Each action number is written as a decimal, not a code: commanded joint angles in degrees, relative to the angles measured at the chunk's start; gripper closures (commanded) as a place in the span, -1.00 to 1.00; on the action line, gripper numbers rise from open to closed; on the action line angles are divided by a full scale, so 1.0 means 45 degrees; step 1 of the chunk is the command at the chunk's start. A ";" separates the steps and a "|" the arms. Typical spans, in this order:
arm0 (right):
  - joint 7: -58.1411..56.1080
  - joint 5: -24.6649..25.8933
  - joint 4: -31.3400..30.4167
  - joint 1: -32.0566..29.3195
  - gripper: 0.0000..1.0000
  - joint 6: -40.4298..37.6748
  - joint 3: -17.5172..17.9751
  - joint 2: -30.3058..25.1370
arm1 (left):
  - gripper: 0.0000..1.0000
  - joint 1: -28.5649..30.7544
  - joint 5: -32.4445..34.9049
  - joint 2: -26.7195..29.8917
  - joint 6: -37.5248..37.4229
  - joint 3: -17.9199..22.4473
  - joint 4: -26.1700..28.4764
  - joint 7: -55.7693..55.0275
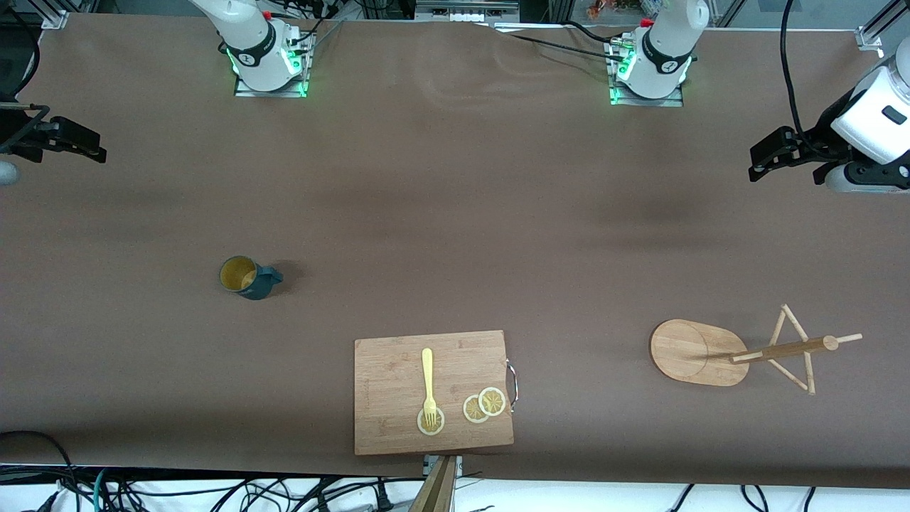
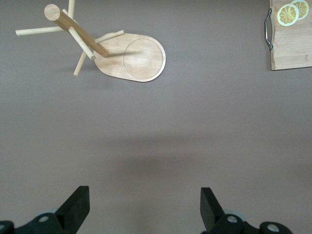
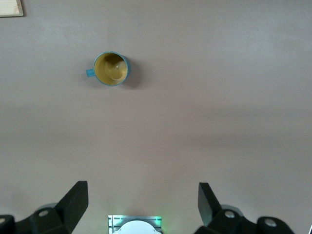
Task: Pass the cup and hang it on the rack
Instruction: 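Move the right gripper toward the teal mug, then lower the right gripper and grasp the teal mug rim, then carry the mug to mid-table with the right gripper, then set the mug down and open the right gripper, then withdraw the right gripper while the left gripper approaches the mug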
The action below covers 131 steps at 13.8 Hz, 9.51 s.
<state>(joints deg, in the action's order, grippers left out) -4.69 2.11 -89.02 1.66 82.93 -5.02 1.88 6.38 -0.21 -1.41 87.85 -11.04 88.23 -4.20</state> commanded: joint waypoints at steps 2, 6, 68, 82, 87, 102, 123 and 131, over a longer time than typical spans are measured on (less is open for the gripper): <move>0.0105 0.0078 0.0310 0.0002 -1.00 -0.0069 0.0022 0.0090 | -1.00 0.0144 -0.0306 0.0216 -0.0088 -0.0106 0.0197 0.0250; -0.0051 0.0117 0.0369 -0.0154 -1.00 -0.0069 -0.0096 0.0168 | -1.00 0.0086 -0.0306 0.0216 -0.0108 -0.0280 0.0178 0.0231; 0.3572 -0.1816 -0.1530 0.1854 1.00 0.8857 0.1172 0.6202 | -1.00 0.0085 -0.0306 0.0197 -0.0089 -0.0418 0.0158 0.0231; 1.5020 -0.1777 0.4020 0.8515 1.00 0.9111 0.1505 0.9874 | -1.00 0.0183 -0.0130 -0.0038 -0.0069 -0.0379 0.0041 0.0172; 1.7113 -0.1797 0.4060 0.9396 1.00 0.9169 0.2227 1.0090 | -1.00 0.0241 -0.0150 -0.0272 -0.0069 -0.0262 0.0021 0.0153; 1.7839 -0.1758 0.4978 0.9846 -1.00 0.9619 0.3420 1.1321 | -1.00 0.0184 -0.0130 -0.1712 -0.0791 -0.0418 0.0099 0.0173; 0.3726 -0.0820 0.6152 0.3599 -1.00 0.2373 0.2192 0.7730 | -1.00 0.5379 -0.7640 -0.1717 0.2133 -0.0399 0.7281 1.9715; -0.0168 -0.0782 0.2484 -0.0151 -1.00 0.2158 0.1975 0.4256 | -1.00 0.4893 -1.4635 -0.5523 0.7291 -0.3054 0.8947 2.9401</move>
<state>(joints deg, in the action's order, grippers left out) -4.18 -1.99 -68.36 2.86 91.94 3.11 28.59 29.12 -60.67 -21.75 118.17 -23.51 129.86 117.09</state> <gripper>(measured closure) 0.000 0.000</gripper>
